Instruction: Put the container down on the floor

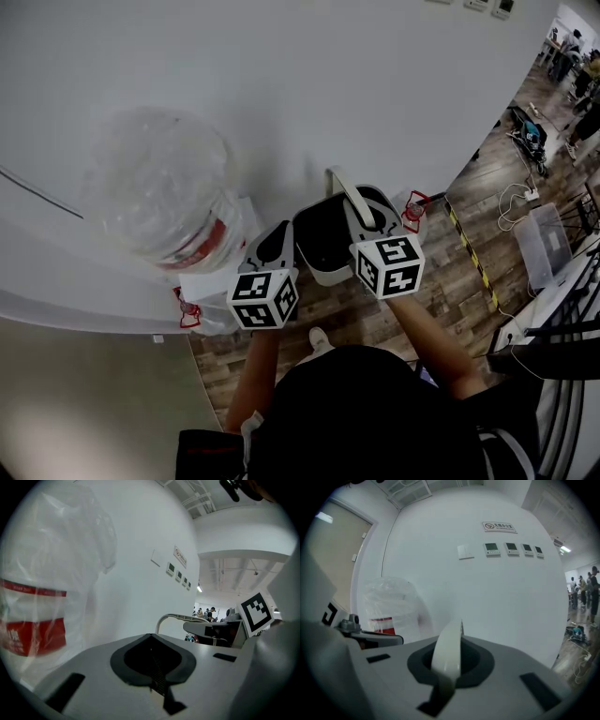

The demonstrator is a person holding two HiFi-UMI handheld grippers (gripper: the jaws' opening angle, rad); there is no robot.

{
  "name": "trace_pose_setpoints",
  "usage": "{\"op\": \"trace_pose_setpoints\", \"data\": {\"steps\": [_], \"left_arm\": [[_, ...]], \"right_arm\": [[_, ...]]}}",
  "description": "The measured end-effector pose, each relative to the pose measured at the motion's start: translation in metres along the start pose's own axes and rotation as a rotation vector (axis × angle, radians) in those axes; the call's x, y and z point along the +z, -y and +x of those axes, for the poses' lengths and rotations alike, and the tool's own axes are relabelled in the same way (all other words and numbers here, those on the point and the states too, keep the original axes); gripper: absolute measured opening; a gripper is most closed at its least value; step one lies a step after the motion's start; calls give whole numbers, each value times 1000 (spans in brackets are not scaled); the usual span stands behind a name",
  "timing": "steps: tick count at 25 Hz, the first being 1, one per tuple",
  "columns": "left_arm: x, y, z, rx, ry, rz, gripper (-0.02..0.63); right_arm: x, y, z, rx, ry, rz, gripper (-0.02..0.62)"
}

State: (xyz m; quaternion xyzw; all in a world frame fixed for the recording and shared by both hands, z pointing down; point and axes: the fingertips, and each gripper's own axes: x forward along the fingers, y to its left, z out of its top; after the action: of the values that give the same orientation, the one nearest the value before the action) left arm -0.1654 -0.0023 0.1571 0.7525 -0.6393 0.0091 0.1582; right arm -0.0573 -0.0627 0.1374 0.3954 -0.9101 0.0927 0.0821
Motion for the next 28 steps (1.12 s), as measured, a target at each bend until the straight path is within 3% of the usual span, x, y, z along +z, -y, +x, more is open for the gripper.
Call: {"op": "trace_pose_setpoints", "data": {"steps": [10, 28], "left_arm": [[-1, -4, 17, -68, -18, -3, 14], [-19, -17, 59, -8, -67, -44, 14]], "right_arm": [[-6, 3, 20, -49, -17, 23, 29], [-22, 27, 59, 12, -108, 9, 29]]}}
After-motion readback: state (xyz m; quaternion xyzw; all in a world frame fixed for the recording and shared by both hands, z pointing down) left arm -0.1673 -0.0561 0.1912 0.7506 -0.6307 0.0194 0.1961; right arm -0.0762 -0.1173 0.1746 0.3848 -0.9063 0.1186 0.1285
